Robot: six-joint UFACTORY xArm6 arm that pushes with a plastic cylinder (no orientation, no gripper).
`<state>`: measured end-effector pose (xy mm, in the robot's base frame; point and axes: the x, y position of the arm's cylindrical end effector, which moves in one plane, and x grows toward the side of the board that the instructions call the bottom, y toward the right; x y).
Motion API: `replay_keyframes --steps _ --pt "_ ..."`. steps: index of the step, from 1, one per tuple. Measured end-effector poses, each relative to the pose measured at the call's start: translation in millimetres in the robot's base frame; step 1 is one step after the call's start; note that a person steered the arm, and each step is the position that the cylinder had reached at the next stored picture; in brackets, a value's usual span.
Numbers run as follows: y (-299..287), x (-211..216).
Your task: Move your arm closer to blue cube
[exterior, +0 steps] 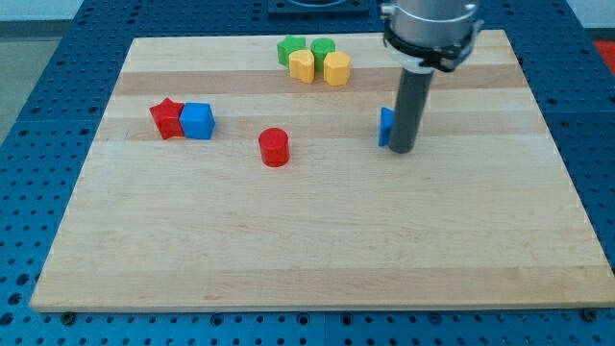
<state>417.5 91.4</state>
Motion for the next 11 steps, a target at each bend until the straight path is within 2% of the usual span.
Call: replay_keyframes --steps 1,2,3,5,7,8,11 --pt "-14 -5" --pt "-28 25" --pt "-62 73" --pt "-195 82" --pt "-305 29" --pt "-338 4" --pt "-335 -39"
